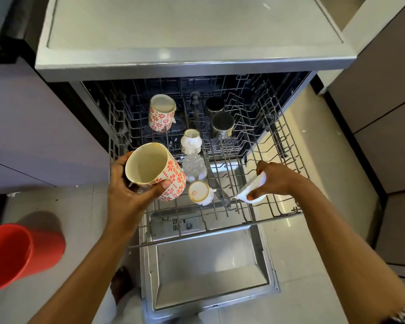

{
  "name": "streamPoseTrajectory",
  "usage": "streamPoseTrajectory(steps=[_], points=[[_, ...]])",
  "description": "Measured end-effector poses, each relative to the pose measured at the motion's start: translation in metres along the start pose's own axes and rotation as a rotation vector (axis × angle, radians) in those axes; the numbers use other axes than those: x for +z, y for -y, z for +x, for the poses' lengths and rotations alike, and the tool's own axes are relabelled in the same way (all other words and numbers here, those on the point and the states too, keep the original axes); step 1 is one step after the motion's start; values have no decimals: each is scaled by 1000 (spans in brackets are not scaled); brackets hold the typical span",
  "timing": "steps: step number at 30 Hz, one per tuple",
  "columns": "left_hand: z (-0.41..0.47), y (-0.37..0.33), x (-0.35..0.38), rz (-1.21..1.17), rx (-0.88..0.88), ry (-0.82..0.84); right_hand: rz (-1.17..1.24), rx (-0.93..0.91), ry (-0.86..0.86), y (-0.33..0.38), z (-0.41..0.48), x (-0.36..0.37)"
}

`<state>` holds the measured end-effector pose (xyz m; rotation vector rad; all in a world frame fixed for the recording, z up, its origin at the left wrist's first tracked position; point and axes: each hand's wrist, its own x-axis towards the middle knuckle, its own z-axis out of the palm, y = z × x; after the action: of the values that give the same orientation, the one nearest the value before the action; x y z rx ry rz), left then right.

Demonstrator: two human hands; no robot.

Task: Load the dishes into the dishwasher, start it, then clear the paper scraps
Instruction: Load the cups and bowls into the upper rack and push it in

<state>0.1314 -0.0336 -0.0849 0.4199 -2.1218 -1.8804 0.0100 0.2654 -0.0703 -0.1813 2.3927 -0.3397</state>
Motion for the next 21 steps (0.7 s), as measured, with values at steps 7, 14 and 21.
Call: streamPoseTrajectory(steps=[7,14,21], points=[[1,11,0,-33,-36,-17,-330,94,155,33,43,10],[-1,22,-3,-45,-57,-33,-312,107,153,45,62,13],[1,28,-5,-44,-61,-27,-90,106,55,27,62,30]])
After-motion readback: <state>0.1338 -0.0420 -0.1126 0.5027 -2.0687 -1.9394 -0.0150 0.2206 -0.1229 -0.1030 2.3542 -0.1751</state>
